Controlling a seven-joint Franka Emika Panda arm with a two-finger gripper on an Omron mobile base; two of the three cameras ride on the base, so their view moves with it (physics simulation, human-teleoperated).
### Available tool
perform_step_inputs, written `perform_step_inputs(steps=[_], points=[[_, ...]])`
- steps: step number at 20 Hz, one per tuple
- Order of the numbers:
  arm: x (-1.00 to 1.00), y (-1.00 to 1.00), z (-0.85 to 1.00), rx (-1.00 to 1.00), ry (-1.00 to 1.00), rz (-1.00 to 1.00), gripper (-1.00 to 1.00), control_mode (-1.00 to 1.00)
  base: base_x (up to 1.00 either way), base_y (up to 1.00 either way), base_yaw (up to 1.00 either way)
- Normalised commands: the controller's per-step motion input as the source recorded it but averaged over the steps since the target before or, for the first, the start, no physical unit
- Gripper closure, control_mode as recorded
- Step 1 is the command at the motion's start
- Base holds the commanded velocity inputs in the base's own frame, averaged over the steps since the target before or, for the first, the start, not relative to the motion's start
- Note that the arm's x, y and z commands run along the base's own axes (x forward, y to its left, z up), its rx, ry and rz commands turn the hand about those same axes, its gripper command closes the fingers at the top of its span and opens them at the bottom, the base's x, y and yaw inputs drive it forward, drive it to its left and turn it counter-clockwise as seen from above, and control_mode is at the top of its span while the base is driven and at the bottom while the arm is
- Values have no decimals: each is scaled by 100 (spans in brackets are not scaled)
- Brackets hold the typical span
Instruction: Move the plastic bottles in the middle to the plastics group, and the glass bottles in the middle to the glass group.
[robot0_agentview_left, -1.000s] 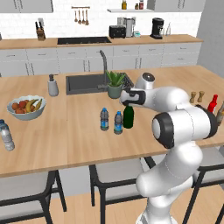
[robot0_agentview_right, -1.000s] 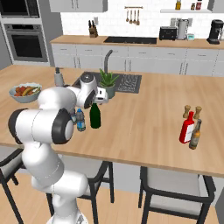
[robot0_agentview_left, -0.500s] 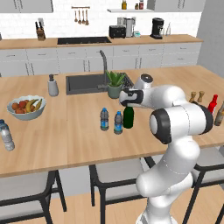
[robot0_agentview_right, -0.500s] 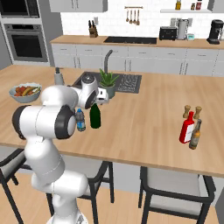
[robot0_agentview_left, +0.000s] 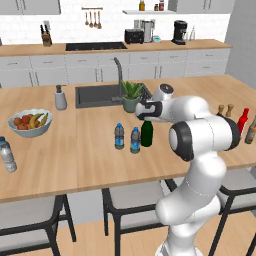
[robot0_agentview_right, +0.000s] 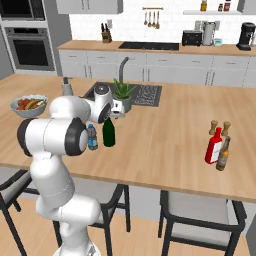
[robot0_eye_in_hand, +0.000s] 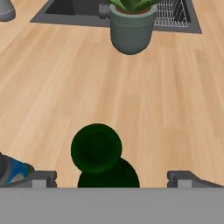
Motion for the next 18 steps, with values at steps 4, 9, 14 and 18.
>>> perform_step_inputs(steps=[4,9,14,18], points=[[5,2,-12,0,0,0,-100,-100,0,0,0],[4,7,-7,0,0,0,-100,-100,0,0,0],[0,0,0,0,0,0,-100,-100,0,0,0],[5,0,-1,0,0,0,-100,-100,0,0,0]])
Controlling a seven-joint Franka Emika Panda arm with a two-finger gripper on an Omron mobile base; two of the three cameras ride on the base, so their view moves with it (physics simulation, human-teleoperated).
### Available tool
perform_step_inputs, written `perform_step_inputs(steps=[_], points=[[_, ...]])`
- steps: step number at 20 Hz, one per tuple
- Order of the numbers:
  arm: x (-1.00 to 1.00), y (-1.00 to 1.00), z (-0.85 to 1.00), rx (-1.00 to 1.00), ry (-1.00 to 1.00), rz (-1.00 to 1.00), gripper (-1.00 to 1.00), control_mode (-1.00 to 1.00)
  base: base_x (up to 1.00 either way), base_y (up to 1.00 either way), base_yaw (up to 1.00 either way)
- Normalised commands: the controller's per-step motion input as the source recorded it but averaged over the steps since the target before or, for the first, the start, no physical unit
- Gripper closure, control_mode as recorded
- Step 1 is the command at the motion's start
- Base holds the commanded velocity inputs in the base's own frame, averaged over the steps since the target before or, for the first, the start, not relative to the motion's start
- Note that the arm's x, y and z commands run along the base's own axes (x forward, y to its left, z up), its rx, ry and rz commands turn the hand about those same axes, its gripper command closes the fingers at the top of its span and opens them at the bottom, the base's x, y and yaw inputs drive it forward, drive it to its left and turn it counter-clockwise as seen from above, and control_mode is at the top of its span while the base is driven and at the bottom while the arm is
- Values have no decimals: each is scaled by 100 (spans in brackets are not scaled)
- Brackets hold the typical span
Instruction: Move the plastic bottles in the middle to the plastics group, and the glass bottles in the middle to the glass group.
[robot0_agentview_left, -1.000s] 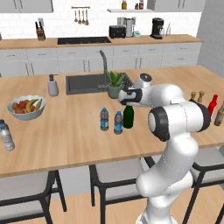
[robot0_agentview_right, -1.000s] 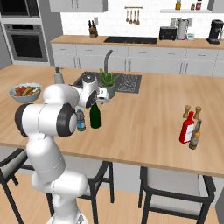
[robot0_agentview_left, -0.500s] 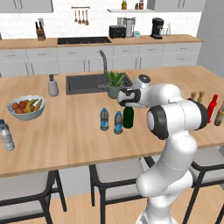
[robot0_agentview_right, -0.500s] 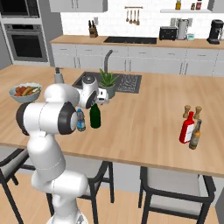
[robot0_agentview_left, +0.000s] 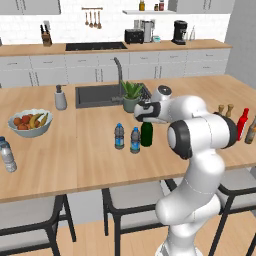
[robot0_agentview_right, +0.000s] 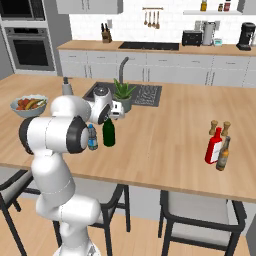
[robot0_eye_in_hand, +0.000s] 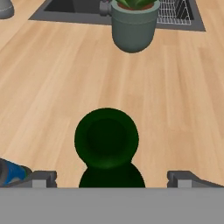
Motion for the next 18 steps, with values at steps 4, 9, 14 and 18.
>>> perform_step_inputs(steps=[4,9,14,18], points=[[9,0,-1,0,0,0,-100,-100,0,0,0],[0,0,0,0,0,0,-100,-100,0,0,0],[0,0,0,0,0,0,100,-100,0,0,0],[0,0,0,0,0,0,100,-100,0,0,0]])
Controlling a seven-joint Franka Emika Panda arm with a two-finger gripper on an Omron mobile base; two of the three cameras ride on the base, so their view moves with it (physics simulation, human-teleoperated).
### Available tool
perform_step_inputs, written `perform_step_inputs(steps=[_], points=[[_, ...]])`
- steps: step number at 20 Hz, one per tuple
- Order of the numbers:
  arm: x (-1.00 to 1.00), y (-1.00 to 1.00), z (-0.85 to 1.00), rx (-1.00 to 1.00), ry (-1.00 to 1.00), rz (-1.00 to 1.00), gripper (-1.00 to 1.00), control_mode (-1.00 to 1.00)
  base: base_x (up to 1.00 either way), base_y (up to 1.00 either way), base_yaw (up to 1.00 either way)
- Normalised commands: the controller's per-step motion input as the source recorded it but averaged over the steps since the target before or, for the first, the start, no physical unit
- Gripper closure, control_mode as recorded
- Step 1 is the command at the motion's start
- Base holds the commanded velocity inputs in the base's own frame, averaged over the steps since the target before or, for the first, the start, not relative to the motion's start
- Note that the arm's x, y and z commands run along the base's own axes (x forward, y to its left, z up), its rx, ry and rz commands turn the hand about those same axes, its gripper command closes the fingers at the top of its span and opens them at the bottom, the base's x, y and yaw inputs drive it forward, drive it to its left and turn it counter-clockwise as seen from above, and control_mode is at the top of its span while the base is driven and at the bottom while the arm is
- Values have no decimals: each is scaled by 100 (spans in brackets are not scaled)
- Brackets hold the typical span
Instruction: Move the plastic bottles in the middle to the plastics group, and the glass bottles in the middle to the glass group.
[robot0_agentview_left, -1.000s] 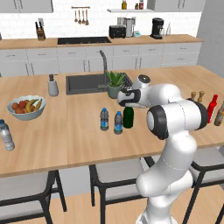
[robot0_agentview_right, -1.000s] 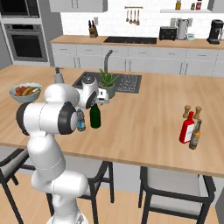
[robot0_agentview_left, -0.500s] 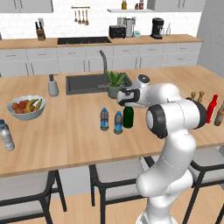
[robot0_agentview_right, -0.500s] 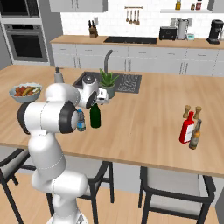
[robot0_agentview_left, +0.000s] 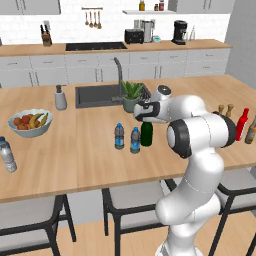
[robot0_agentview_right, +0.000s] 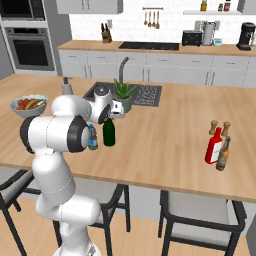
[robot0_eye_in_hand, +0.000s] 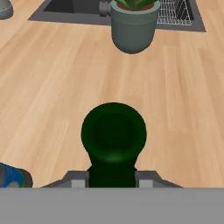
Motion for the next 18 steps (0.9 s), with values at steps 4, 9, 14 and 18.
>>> perform_step_inputs(steps=[4,9,14,18], points=[[-12,0,0,0,-1,0,100,-100,0,0,0],[-44,-16,19,0,-6,-1,100,-100,0,0,0],[-27,-37,48,0,0,0,100,-100,0,0,0],[-22,-59,47,0,0,0,100,-100,0,0,0]])
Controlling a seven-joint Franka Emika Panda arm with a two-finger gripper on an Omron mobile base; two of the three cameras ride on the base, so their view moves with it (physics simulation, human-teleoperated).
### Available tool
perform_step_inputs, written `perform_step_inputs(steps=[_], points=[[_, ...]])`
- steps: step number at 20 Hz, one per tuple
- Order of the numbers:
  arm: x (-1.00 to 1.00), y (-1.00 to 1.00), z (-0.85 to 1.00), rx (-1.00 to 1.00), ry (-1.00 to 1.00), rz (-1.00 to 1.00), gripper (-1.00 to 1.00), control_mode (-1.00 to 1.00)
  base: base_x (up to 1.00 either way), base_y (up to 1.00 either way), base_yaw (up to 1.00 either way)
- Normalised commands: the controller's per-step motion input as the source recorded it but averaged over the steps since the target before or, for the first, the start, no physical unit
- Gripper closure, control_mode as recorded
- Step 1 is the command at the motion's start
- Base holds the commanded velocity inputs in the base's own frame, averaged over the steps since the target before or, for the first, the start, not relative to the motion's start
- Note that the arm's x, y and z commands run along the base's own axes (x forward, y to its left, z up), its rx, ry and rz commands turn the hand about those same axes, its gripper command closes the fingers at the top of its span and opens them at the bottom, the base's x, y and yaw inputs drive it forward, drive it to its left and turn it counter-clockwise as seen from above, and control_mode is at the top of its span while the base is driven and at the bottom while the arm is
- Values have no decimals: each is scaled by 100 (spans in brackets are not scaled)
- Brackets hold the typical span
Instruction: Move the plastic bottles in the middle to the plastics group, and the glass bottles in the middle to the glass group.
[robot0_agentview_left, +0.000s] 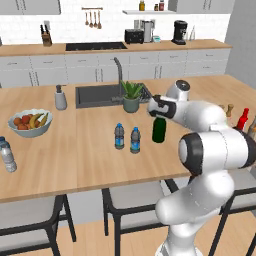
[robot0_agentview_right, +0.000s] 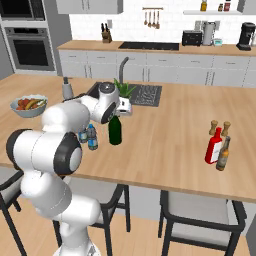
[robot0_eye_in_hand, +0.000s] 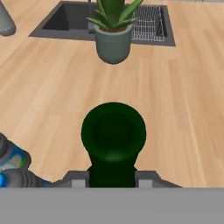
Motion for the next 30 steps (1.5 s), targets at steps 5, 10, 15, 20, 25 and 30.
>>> perform_step_inputs(steps=[5,10,15,20,25,30], points=[[-37,-65,16,0,4,-5,100,-100,0,0,0],[-47,-64,0,0,5,-10,100,-100,0,0,0],[-21,-69,0,-2,1,-17,100,-100,0,0,0],[0,-89,0,-1,0,-21,100,-100,0,0,0],[-2,-85,0,0,0,-21,100,-100,0,0,0],[-9,-66,0,0,0,-19,100,-100,0,0,0]])
